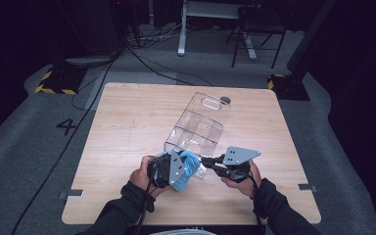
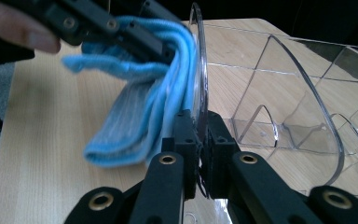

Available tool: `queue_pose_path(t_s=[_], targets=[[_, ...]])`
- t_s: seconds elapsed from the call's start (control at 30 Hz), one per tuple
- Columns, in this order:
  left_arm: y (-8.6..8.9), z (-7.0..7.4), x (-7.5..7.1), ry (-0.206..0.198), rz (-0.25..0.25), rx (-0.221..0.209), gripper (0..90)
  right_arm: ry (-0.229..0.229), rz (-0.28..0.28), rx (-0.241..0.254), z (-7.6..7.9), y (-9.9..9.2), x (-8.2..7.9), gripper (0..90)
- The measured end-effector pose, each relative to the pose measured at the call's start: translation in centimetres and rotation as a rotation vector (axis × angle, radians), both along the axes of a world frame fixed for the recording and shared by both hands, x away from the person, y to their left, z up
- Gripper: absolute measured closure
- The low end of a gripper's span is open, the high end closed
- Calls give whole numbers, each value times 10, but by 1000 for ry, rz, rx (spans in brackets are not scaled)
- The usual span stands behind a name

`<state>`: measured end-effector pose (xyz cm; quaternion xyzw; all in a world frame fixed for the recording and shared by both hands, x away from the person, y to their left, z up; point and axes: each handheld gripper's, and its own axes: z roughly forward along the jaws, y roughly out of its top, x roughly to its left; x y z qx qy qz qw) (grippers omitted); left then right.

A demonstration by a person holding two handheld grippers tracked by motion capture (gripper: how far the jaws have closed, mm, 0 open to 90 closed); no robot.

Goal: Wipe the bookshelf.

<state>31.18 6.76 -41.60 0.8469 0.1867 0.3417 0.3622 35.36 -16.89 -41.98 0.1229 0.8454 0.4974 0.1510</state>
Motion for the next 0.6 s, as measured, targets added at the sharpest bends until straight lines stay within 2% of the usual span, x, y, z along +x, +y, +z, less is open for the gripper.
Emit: queue_pose_path(t_s=[0.1, 0.13, 0.17, 0.27, 0.33, 0.43, 0.53, 0.57, 0.6], targets=[[-8, -10, -1, 0, -12, 54, 787, -7, -1, -7, 0, 1, -1, 863], [-8, -10, -1, 0, -12, 54, 786, -7, -1, -7, 0, 1, -1, 863], [-11, -19, 0, 8, -20, 78, 786, -3, -4, -7, 1, 1, -1, 863], [-9, -23, 2, 26, -25, 98, 786, -1, -5, -8, 1, 1, -1, 863], [-8, -25, 3, 23, -29, 104, 786, -2, -5, -9, 1, 1, -1, 863], [-3, -37, 8, 53, -5, 148, 785, 3, 0, -8, 1, 0, 0, 863], [8, -42, 14, 88, 23, 137, 785, 0, 0, -9, 1, -1, 0, 863], [8, -42, 14, 88, 23, 137, 785, 0, 0, -9, 1, -1, 0, 863], [14, -42, 16, 86, 44, 148, 785, 0, 1, -9, 1, -1, 0, 863]])
